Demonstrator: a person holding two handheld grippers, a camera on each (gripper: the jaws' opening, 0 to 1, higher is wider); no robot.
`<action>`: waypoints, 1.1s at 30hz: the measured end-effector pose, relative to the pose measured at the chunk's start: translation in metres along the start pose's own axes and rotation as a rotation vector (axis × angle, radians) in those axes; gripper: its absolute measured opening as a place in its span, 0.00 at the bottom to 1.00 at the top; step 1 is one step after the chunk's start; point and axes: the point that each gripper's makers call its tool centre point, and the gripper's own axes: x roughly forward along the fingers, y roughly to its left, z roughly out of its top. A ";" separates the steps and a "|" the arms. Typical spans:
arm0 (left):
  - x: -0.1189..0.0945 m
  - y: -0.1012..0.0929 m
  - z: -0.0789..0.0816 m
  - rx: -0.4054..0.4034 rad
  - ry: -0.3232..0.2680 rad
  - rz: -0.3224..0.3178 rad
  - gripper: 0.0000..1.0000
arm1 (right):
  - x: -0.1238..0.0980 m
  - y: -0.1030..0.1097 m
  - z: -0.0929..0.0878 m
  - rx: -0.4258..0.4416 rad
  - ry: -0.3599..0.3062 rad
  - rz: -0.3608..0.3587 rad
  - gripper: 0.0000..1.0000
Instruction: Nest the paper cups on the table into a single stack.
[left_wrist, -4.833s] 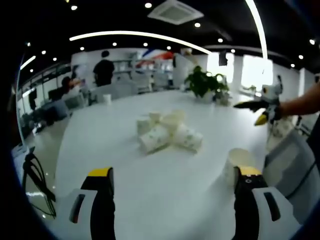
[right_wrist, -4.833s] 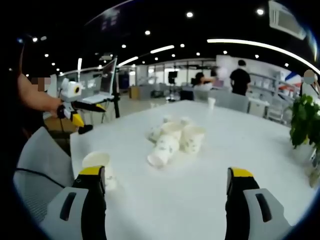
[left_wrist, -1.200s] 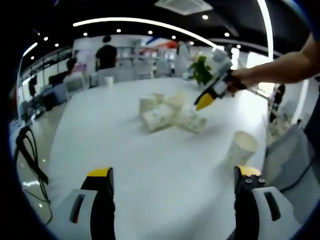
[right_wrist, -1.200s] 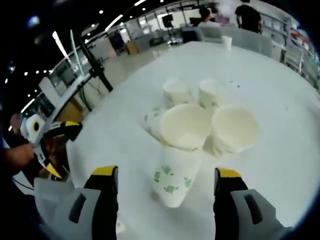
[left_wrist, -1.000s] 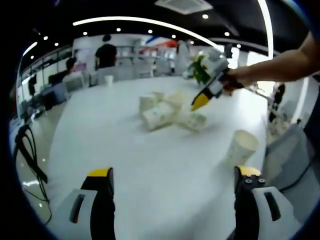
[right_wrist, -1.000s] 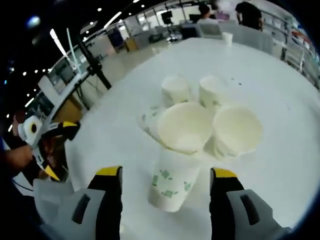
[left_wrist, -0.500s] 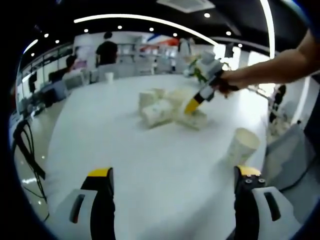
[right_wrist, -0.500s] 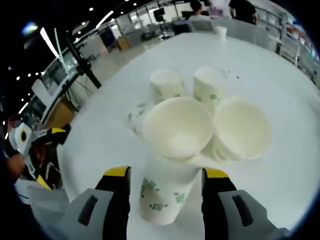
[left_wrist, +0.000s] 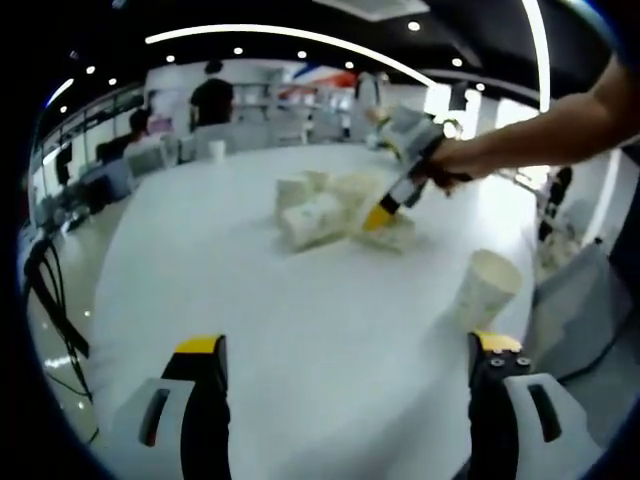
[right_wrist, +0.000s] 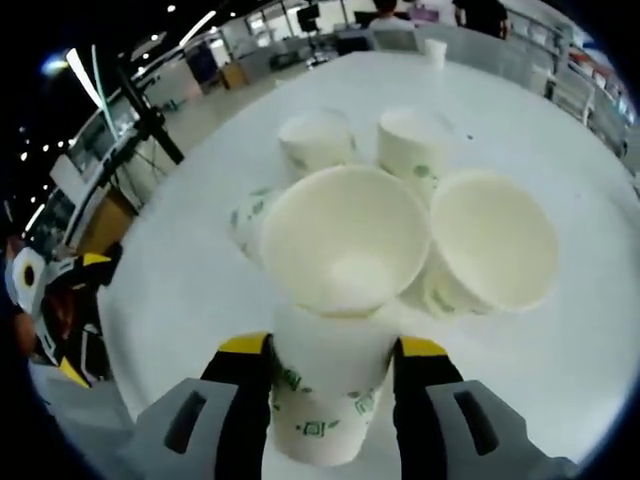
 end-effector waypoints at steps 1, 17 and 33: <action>0.000 0.000 0.000 0.001 0.000 0.001 0.98 | 0.001 0.000 0.000 0.000 -0.001 -0.002 0.46; -0.005 -0.004 0.003 0.004 -0.011 0.004 0.98 | -0.012 0.005 -0.015 -0.011 -0.003 -0.001 0.41; 0.000 -0.009 0.017 0.005 -0.032 -0.007 0.98 | -0.037 0.007 -0.004 -0.106 -0.145 0.038 0.37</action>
